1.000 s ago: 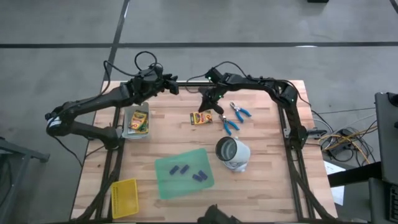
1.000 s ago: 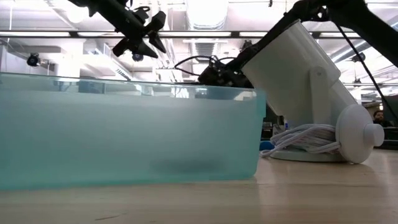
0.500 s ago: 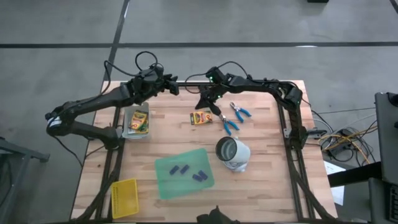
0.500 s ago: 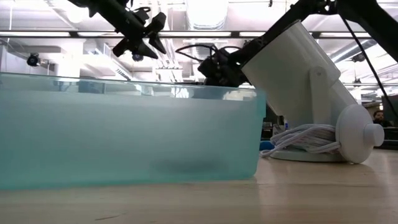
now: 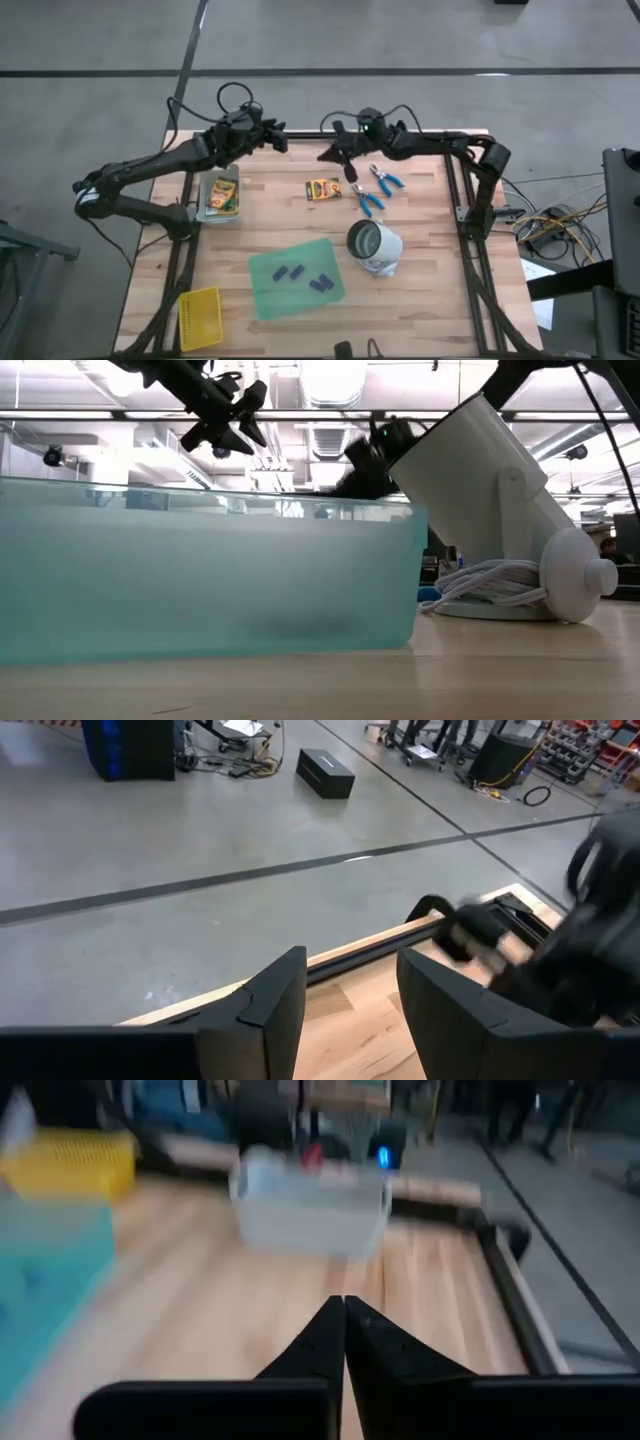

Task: Pick & Place School Supplies
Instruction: Put the yellow crayon box into the gray bin

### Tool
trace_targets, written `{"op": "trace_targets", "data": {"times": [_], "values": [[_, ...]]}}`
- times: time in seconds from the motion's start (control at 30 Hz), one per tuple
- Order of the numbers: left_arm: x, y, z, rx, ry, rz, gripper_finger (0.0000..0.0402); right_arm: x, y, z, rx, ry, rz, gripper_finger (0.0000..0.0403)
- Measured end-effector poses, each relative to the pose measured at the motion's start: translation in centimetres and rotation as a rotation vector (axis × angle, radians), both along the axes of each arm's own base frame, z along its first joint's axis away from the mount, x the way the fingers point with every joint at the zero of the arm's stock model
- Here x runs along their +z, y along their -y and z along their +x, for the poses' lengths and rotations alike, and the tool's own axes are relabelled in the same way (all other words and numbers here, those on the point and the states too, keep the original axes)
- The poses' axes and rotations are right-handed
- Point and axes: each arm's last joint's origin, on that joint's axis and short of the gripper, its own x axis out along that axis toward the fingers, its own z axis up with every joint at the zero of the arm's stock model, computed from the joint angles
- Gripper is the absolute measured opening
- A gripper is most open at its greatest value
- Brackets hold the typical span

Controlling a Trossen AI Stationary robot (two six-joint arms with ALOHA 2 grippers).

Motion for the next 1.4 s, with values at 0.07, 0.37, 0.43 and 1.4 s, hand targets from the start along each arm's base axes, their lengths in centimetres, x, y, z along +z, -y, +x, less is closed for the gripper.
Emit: {"op": "trace_targets", "data": {"times": [0.07, 0.37, 0.43, 1.4], "values": [[0.1, -0.1, 0.0, 0.004, 0.005, 0.003, 0.0163, -1.6, -0.4, -0.7, -0.02, -0.048, -0.055, 0.0008], [0.1, -0.2, -0.1, 0.02, 0.017, 0.004, 0.0163, -3.8, -1.2, -1.6, -0.025, -0.172, -0.02, 0.0008], [0.1, -0.2, -0.1, 0.023, 0.025, -0.003, 0.0163, -3.7, -1.4, -1.2, -0.075, -0.233, -0.002, 0.0008], [-0.2, -0.2, -0.2, 0.017, -0.015, -0.013, 0.0163, -7.7, -3.5, 1.0, -0.106, -0.587, 0.057, 0.0008]]}}
